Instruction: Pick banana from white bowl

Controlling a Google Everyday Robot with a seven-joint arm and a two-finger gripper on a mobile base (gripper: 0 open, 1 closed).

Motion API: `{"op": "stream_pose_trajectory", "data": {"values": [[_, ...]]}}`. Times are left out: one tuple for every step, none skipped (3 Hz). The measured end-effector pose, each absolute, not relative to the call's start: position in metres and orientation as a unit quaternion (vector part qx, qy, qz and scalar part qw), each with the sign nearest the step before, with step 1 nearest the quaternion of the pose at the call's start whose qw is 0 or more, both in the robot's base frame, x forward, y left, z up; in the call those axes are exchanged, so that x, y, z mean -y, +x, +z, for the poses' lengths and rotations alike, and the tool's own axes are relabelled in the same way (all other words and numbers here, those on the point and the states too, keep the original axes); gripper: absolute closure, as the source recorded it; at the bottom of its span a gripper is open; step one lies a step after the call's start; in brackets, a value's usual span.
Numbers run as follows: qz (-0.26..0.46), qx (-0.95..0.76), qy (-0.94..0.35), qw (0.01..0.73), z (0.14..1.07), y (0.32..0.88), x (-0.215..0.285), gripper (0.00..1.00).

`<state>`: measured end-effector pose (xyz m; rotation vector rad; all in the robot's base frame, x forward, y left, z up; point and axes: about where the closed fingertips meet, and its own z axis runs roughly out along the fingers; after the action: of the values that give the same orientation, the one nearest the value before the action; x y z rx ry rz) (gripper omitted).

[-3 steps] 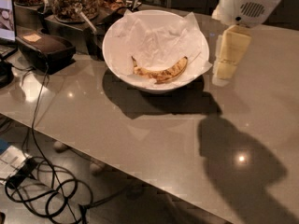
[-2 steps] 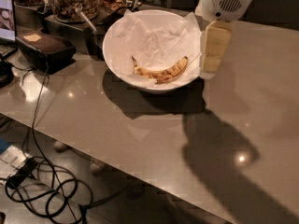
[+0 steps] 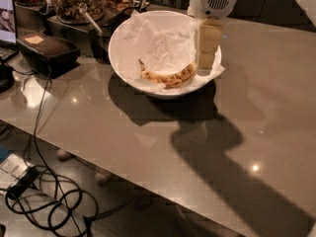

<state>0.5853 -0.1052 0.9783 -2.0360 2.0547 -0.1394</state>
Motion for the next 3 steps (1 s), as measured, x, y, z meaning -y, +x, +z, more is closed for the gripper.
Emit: {"op": "stream_pose_trajectory", "data": {"values": [[-0.046,-0.702,-0.7,0.12,0.974,0.601,0.101,0.0],[-0.044,-0.701,-0.702,0.117,0.968,0.619,0.099,0.0],[-0.038,-0.699,-0.706,0.111,0.958,0.63,0.094,0.0]]}}
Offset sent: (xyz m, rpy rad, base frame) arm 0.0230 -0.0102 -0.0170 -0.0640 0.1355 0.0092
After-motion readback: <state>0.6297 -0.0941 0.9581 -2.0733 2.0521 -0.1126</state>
